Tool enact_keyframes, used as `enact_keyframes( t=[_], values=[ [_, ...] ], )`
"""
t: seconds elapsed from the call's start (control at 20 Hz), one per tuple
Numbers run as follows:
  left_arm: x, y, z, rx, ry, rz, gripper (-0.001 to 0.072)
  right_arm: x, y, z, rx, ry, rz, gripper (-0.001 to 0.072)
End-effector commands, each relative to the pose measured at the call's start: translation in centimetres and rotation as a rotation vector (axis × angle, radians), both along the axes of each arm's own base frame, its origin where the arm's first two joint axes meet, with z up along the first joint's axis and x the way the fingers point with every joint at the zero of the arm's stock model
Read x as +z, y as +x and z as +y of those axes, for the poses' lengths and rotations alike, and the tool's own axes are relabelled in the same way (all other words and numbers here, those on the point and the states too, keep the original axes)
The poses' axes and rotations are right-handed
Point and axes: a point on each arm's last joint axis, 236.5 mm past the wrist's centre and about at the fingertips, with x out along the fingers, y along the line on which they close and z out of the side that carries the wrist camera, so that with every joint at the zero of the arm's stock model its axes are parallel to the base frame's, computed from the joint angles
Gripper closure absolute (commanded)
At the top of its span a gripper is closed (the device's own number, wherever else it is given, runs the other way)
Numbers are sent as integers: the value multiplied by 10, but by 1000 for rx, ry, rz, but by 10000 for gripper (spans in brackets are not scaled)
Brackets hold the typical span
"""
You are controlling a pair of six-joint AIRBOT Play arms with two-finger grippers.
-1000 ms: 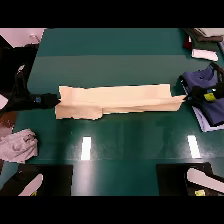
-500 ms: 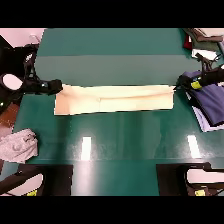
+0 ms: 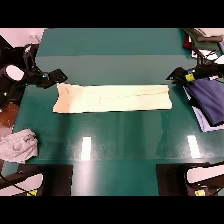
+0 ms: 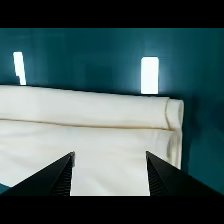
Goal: Fold the shirts.
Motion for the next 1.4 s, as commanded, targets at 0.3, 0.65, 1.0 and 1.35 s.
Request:
enact_keyframes(
  t=[0.3,0.65,1.0,1.35],
  values=[
    [-2,-48,-43,-212,-58,172,682,-40,-60,-35,52,141,240,185],
    [-1,-60,-92,-322,-48,157,682,-84,-60,-15,-3,209,198,202],
    [0,-59,-98,-327,-52,143,682,-85,-47,15,15,244,156,323],
    [0,-62,-101,-301,-88,174,683,-55,-41,37,181,235,83,701]
  ],
)
